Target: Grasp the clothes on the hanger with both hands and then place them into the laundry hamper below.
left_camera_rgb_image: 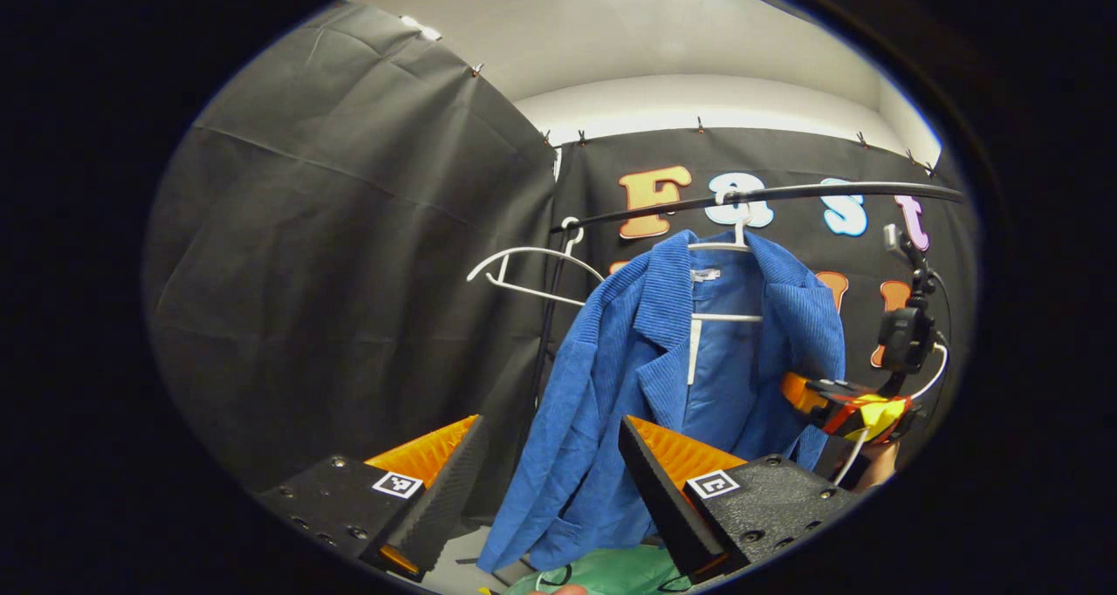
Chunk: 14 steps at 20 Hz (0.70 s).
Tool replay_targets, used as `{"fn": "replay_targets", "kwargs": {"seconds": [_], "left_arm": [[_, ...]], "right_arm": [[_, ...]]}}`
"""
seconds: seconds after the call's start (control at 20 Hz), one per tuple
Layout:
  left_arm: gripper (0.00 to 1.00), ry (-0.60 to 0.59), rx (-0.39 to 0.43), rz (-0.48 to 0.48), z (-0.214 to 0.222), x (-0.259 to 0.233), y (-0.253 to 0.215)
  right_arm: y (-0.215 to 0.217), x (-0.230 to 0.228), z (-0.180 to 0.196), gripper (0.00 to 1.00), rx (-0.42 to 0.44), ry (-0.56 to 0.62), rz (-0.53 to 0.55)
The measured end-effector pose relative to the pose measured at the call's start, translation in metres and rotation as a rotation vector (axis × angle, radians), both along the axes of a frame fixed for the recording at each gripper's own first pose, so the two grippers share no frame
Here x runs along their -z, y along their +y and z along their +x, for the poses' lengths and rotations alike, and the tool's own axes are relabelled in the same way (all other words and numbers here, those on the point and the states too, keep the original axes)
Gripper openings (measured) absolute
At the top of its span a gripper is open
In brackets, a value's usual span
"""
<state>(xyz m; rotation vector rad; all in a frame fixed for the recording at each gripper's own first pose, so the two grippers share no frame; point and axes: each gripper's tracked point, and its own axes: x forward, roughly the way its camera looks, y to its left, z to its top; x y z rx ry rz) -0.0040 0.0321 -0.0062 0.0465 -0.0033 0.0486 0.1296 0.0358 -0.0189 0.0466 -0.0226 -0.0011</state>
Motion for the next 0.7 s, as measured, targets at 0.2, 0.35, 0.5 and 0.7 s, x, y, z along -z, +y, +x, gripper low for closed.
{"fn": "replay_targets", "kwargs": {"seconds": [0.2, 0.35, 0.5, 0.7], "left_arm": [[0.94, 0.012, 0.094, -0.038, 0.02, 0.008, -0.034], [0.95, 0.012, 0.155, -0.076, 0.044, 0.016, -0.06], [0.93, 0.033, 0.231, -0.152, 0.072, 0.028, -0.094], [0.92, 0.026, 0.193, -0.141, 0.107, 0.041, -0.107]], "right_arm": [[-0.013, -0.055, -0.028, 0.1, -0.018, -0.101, -0.022], [-0.02, -0.09, -0.047, 0.1, -0.037, -0.162, -0.036], [-0.019, -0.115, -0.063, 0.1, -0.077, -0.198, -0.03], [-0.017, -0.139, -0.074, 0.09, -0.104, -0.242, -0.083]]}}
